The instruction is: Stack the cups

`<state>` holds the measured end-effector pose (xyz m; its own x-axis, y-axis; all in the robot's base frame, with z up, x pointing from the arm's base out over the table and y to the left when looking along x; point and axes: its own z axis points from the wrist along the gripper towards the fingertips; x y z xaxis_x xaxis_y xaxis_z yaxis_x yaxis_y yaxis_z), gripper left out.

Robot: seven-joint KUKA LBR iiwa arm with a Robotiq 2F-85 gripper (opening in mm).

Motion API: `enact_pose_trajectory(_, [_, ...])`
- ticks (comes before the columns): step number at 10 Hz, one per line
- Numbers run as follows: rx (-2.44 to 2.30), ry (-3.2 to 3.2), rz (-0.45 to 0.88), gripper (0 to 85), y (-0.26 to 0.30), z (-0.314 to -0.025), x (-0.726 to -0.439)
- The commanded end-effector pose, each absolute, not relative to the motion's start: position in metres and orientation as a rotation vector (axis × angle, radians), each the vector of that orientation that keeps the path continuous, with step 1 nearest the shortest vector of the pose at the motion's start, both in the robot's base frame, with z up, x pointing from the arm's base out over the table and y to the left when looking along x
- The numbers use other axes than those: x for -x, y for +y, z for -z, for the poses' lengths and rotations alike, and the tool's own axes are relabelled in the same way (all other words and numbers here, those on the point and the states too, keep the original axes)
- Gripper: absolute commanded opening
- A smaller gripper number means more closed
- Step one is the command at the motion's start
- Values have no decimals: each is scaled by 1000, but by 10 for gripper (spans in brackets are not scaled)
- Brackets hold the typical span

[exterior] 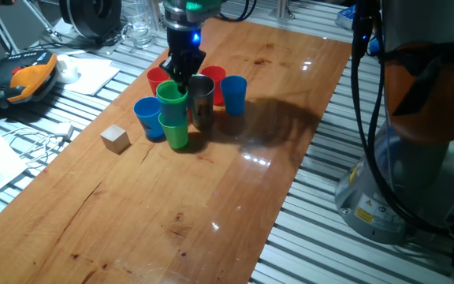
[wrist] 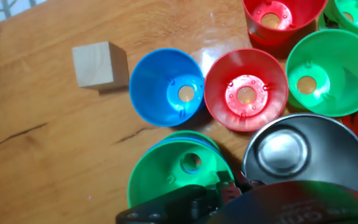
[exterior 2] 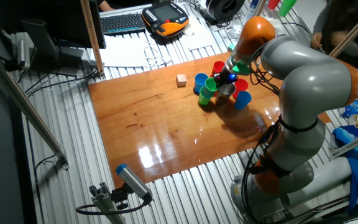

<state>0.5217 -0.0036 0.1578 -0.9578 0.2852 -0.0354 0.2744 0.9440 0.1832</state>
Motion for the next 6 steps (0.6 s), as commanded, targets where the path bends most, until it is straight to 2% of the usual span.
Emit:
enact_pose_trajectory(1, [-442, 3036, -236, 0, -2, -153, -521])
enact_pose_trajectory(5, [-508, 3030, -186, 0, 2, -142, -523])
enact_pose_trajectory(6, [-527, 3023, -164, 170, 5, -137, -524])
